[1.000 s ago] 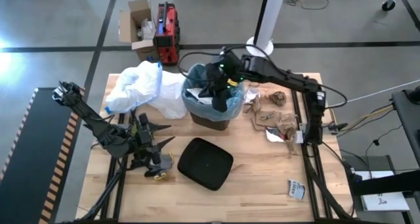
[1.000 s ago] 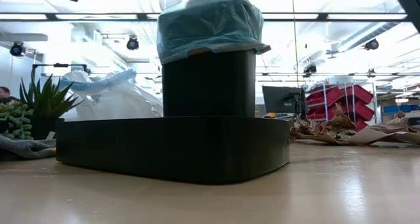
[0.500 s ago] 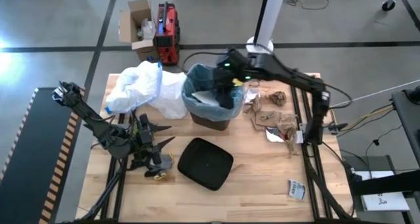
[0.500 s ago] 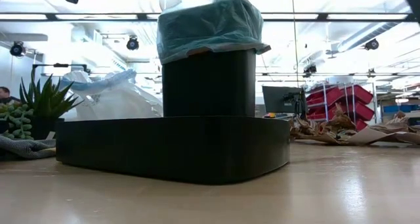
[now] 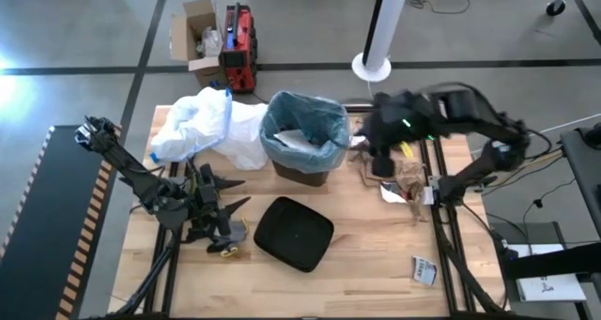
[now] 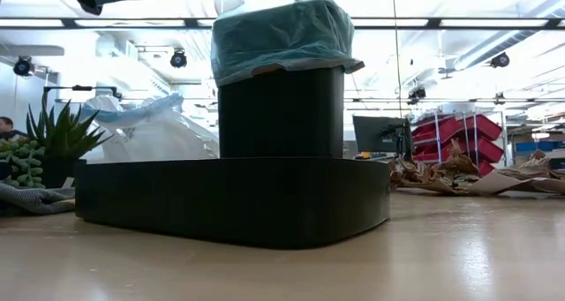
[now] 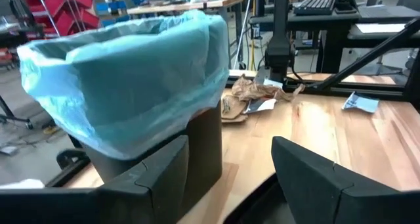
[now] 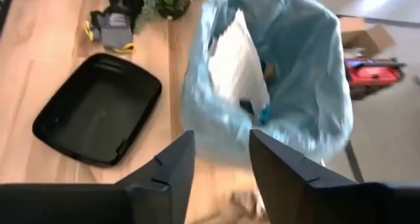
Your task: Place trash/remove bag and relplace
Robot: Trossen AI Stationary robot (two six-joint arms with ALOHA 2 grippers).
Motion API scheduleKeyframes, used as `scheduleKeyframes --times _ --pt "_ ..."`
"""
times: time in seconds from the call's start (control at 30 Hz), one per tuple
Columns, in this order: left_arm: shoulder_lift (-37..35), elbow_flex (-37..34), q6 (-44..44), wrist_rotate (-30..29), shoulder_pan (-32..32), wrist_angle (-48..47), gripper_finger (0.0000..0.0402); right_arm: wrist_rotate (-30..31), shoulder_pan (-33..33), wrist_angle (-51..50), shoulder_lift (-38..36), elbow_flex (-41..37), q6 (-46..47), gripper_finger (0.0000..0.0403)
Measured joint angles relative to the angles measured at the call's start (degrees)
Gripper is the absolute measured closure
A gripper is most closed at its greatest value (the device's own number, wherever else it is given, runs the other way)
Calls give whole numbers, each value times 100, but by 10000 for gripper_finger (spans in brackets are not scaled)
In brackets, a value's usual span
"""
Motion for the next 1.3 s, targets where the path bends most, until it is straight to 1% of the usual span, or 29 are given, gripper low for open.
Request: scheduleKeyframes --times 0.13,0.23,0.43,0.53,0.7,0.87,1.0,1.17,1.3 --pt "-39 0 -384 0 -94 -351 197 692 429 0 -784 -1104 797 235" --pt "-103 0 -550 -2 -99 -433 199 1029 630 201 -1311 -2138 1372 219" --pt "-163 0 -573 0 -99 -443 205 1083 714 1339 -2118 -4065 1836 198" --pt "-163 0 -618 0 -99 -467 209 1071 717 1847 -2364 -4838 1982 190" --pt "-149 -37 -1129 0 -99 -797 213 1078 714 2729 -2669 -5946 2505 177" --pt "-148 -359 -1498 -52 -99 -811 218 1075 714 3198 -2714 -6758 3043 174" --pt "-148 -642 -1661 -153 -99 -725 220 1060 714 3443 -2638 -7245 3785 181" --pt "-152 -962 -1666 -157 -99 -371 220 1246 714 3538 -2531 -7505 3926 192" --pt "-154 -1285 -1668 -227 -97 115 214 1498 714 4130 -2521 -7804 4148 199"
